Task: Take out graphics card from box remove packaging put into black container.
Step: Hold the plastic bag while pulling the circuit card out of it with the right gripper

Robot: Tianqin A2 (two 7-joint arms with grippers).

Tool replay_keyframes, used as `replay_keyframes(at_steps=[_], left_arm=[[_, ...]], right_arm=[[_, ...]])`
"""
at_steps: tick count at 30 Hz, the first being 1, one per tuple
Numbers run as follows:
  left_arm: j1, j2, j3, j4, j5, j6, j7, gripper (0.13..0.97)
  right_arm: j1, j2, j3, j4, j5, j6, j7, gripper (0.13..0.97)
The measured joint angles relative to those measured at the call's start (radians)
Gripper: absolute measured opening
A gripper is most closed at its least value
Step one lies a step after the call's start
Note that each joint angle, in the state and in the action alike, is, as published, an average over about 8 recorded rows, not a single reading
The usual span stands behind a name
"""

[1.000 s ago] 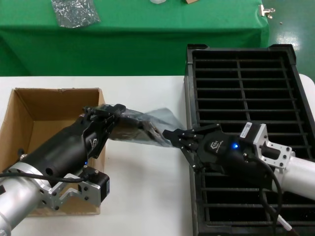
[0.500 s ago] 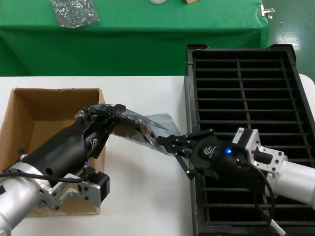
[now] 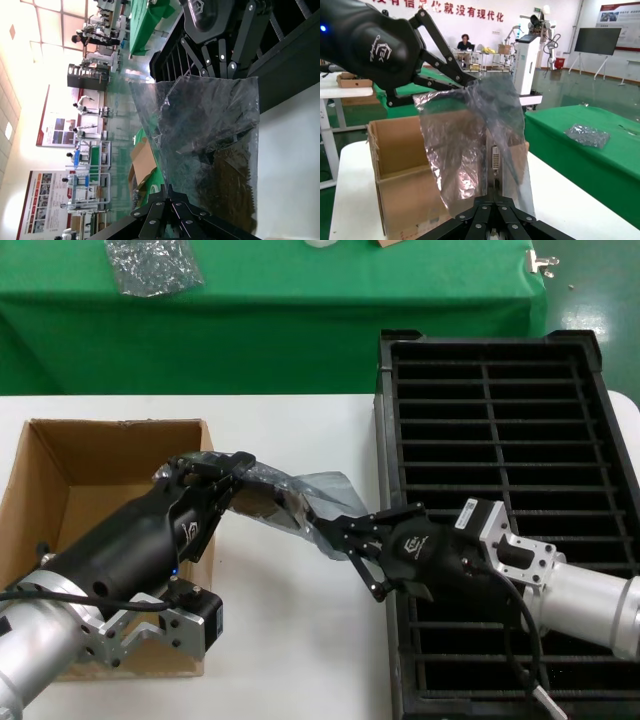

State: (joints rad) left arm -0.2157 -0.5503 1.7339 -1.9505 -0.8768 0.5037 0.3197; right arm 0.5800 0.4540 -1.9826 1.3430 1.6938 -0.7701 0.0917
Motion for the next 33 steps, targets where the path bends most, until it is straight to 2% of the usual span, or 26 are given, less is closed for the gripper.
replay_keyframes(at_steps=[12, 29, 33], left_arm=[[0.0, 0.0, 0.0, 0.0, 0.0, 0.0, 0.0, 0.139], [0.0, 0.0, 0.0, 0.0, 0.0, 0.0, 0.0, 0.139], [0.0, 0.0, 0.0, 0.0, 0.0, 0.0, 0.0, 0.139]], right_arm=[[0.004, -0.02, 0.002, -0.025, 0.005, 0.003, -0.035, 0.168], [0.034, -0.075, 0.002, -0.085, 0.017, 0.01, -0.067, 0.356], [0.043, -0.094, 0.002, -0.106, 0.021, 0.014, -0.073, 0.356]])
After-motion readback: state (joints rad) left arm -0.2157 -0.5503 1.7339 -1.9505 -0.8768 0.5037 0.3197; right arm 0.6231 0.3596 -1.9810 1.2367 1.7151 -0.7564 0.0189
